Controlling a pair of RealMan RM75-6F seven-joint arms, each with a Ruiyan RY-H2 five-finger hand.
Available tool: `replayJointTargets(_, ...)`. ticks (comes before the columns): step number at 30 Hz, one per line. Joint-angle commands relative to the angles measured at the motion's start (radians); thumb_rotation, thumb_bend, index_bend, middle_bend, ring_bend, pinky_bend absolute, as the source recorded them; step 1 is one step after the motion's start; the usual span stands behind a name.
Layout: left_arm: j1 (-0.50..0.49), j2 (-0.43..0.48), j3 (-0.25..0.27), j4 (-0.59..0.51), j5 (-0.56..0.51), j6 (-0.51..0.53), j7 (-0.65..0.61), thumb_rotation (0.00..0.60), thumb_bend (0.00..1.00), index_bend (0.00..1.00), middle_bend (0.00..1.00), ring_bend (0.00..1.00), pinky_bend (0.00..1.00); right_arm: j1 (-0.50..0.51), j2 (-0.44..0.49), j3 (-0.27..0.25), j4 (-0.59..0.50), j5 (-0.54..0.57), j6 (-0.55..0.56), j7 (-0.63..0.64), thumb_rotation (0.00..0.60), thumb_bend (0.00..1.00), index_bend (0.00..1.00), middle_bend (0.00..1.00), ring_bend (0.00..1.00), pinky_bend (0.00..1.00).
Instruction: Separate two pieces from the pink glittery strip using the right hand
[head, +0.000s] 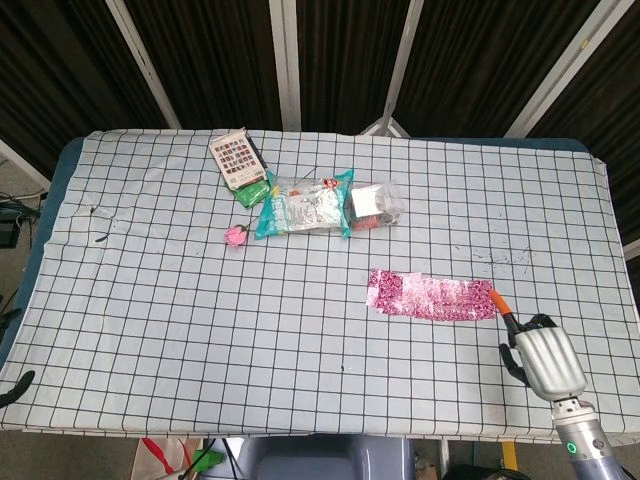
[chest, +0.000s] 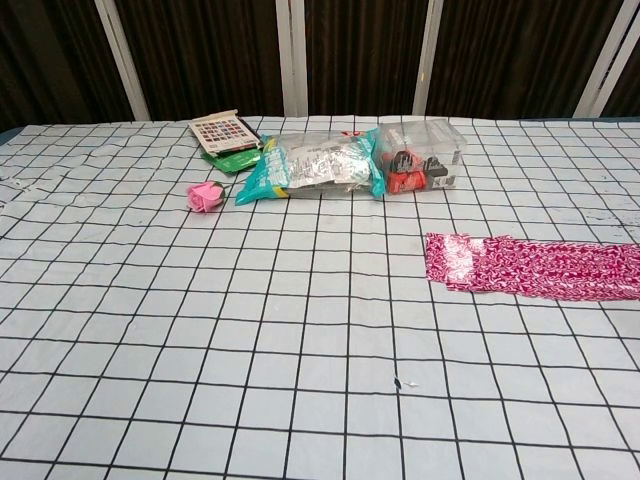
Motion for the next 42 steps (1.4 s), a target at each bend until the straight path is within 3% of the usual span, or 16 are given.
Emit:
replayJointTargets(1, -0.001, 0.0, -0.001, 0.0, -0.002, -0.002, 0.0, 0.6, 0.35, 0.16, 0.0, 0.0, 0.09, 0.054, -0.026, 0.023, -0.024, 0.028, -0.071, -0.057, 0.6, 0.61, 0.09, 0.74, 0.76, 0.53)
replayJointTargets(7, -0.002, 0.001, -0.003, 0.0, -0.009, -0.004, -0.005, 0.6, 0.35, 0.16, 0.0, 0.0, 0.09, 0.142, -0.095, 0.045, -0.048, 0.107, -0.211, -0.204, 0.6, 0.76, 0.12, 0.83, 0.83, 0.6)
replayJointTargets(16, -0.008, 0.003, -0.008, 0.0, -0.022, -0.014, -0.007, 0.6, 0.35, 0.16, 0.0, 0.0, 0.09, 0.229, -0.21, 0.068, -0.041, 0.258, -0.323, -0.374, 0.6, 0.77, 0.12, 0.83, 0.83, 0.61)
replayJointTargets(28, -0.012, 0.005, -0.012, 0.003, -0.034, -0.02, -0.014, 0.6, 0.35, 0.16, 0.0, 0.0, 0.09, 0.33, -0.329, 0.082, -0.02, 0.458, -0.37, -0.577, 0.6, 0.77, 0.12, 0.83, 0.83, 0.61)
replayJointTargets(42, -0.013, 0.007, -0.01, 0.003, -0.035, -0.021, -0.016, 0.6, 0.35, 0.16, 0.0, 0.0, 0.09, 0.41, -0.399, 0.078, 0.032, 0.627, -0.359, -0.66, 0.6, 0.77, 0.12, 0.83, 0.84, 0.61)
